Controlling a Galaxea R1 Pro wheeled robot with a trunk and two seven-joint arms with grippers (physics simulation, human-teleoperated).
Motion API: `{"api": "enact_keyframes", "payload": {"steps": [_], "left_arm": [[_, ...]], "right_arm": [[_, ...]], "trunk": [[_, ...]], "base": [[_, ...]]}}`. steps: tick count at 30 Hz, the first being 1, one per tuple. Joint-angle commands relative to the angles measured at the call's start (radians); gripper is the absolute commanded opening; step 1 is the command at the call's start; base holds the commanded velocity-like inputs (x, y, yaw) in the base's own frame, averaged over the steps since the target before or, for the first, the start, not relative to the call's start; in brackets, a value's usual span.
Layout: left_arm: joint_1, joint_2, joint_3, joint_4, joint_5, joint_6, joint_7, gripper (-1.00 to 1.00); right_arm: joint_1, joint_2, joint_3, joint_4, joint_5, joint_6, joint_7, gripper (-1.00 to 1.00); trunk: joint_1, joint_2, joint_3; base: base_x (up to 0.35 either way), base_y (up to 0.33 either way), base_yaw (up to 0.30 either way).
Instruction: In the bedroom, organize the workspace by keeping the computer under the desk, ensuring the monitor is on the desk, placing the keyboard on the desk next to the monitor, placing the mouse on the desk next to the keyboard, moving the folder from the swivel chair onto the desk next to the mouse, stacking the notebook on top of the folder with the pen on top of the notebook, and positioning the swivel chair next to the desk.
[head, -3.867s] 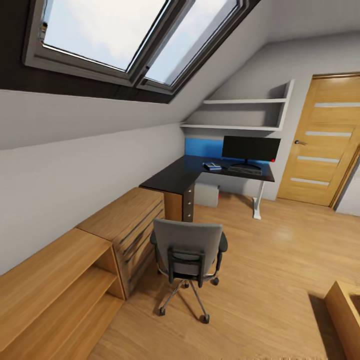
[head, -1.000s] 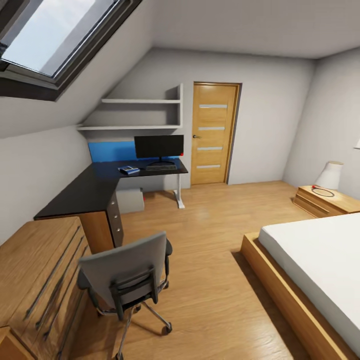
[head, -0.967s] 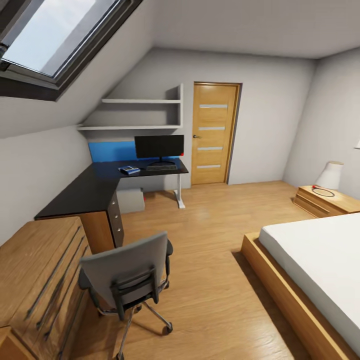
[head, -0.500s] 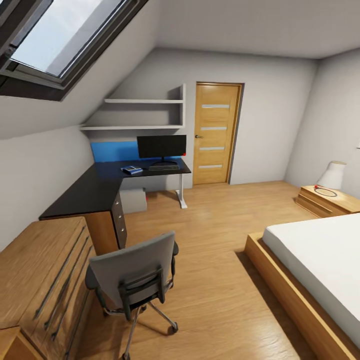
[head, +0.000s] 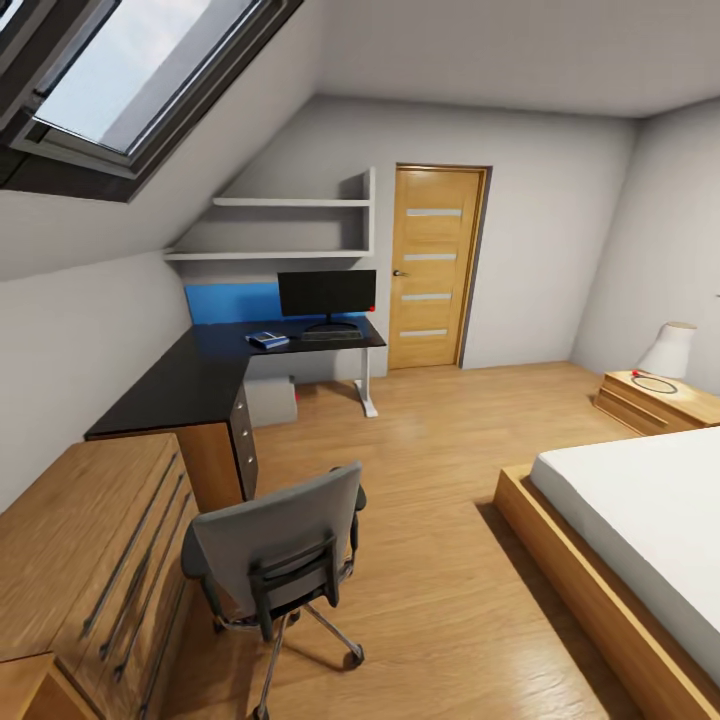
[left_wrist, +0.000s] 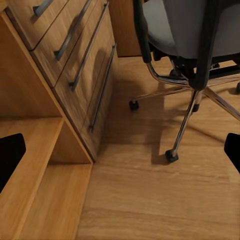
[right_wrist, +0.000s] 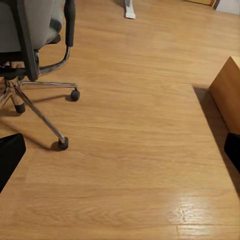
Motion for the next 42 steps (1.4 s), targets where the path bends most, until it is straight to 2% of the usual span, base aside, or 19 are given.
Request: {"api": "enact_keyframes", "payload": {"steps": [1, 8, 28, 42], "left_arm": [[0.000, 0.001, -0.008, -0.002, 0.008, -0.001, 0.004, 1.00], [0.000, 0.001, -0.008, -0.002, 0.008, 0.000, 0.005, 1.00], [0.000, -0.001, -0.012, -0.002, 0.008, 0.003, 0.007, 1.00], [0.000, -0.044, -0.006, -0.005, 0.011, -0.001, 0.014, 1.00]], "right_arm": [[-0.001, 0.001, 0.009, 0.002, -0.004, -0.002, -0.005, 1.00], [-0.001, 0.001, 0.009, 0.002, -0.004, -0.002, -0.006, 1.00], [-0.001, 0.002, 0.009, 0.002, -0.004, -0.002, -0.007, 1.00], [-0.001, 0.001, 0.008, 0.002, -0.004, -0.002, -0.007, 1.00]], "trunk": [[0.001, -0.002, -0.002], [0.001, -0.002, -0.002], [0.001, -0.002, -0.002], [0.001, -0.002, -0.002]], "base": [[0.000, 0.011, 0.000], [0.000, 0.004, 0.121], [0.000, 0.000, 0.253], [0.000, 0.000, 0.027]]}}
